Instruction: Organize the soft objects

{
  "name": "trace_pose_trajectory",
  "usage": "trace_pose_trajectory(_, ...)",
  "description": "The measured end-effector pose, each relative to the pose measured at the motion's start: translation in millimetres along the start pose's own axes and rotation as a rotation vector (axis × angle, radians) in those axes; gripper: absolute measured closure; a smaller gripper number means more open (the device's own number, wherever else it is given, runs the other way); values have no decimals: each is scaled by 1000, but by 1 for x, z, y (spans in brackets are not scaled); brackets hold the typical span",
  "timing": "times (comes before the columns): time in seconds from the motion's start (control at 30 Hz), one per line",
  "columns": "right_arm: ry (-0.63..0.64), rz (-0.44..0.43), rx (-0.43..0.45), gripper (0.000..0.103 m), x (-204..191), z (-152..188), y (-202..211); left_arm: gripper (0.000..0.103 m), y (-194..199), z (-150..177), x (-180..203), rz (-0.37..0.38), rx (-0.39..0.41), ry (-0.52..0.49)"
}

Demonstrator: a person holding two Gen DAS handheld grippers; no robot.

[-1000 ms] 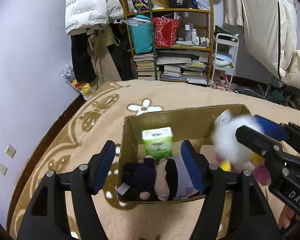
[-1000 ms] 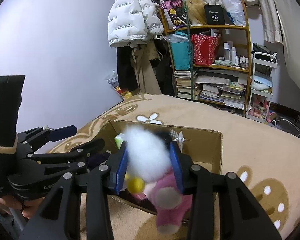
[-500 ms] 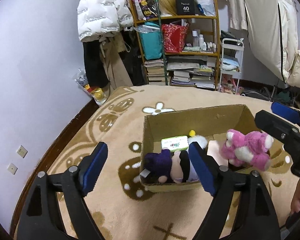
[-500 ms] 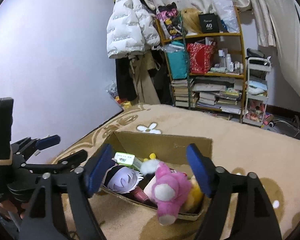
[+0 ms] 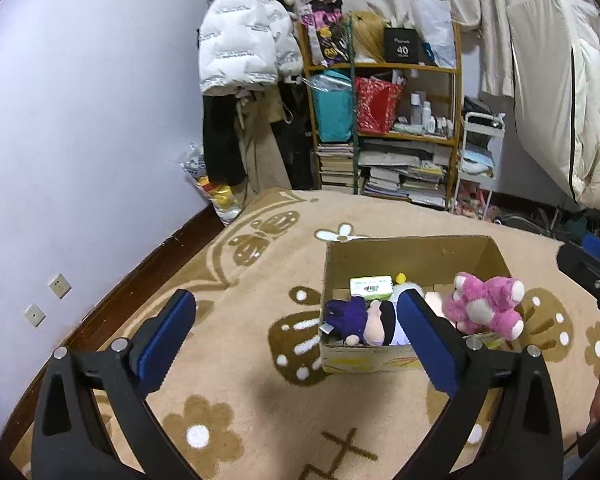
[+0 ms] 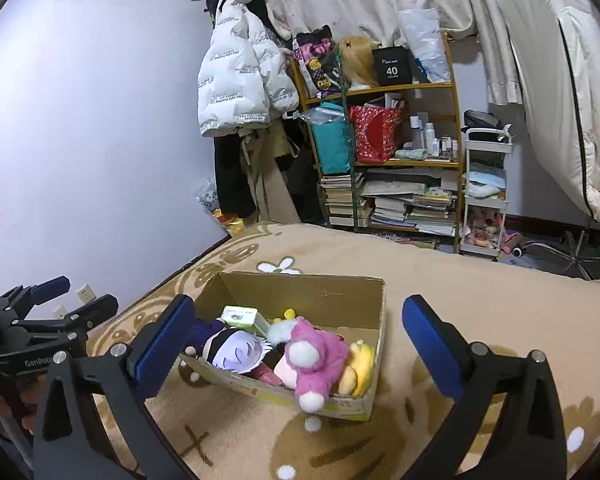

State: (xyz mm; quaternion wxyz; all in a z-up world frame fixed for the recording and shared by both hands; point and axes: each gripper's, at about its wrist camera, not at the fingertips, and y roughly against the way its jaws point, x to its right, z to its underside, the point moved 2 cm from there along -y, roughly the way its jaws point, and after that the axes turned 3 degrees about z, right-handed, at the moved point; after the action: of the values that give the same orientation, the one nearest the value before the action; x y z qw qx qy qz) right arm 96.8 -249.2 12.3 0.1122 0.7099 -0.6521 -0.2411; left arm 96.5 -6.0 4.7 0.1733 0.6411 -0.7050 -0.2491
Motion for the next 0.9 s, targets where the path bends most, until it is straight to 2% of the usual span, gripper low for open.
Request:
trace_pose_trajectory(0.13, -2, 12, 19, 0, 0, 1, 19, 3, 20, 4, -4, -7, 28, 14)
trace_pose_trajectory(0.33, -43, -19, 37, 0, 2, 3, 50, 3, 56, 3, -11, -11, 71, 29)
trace_pose_trajectory(0.53, -9, 17, 48, 0, -3, 11, 71, 3, 80, 10, -16, -11, 92, 30)
trace_pose_trajectory(0.7, -1, 27, 49, 0, -5, 28, 81, 3, 91, 23, -18, 2, 82, 24)
trace_pose_trajectory(0.9, 27, 39, 69, 0, -5, 38, 89, 3, 92, 39, -17, -21, 93, 4)
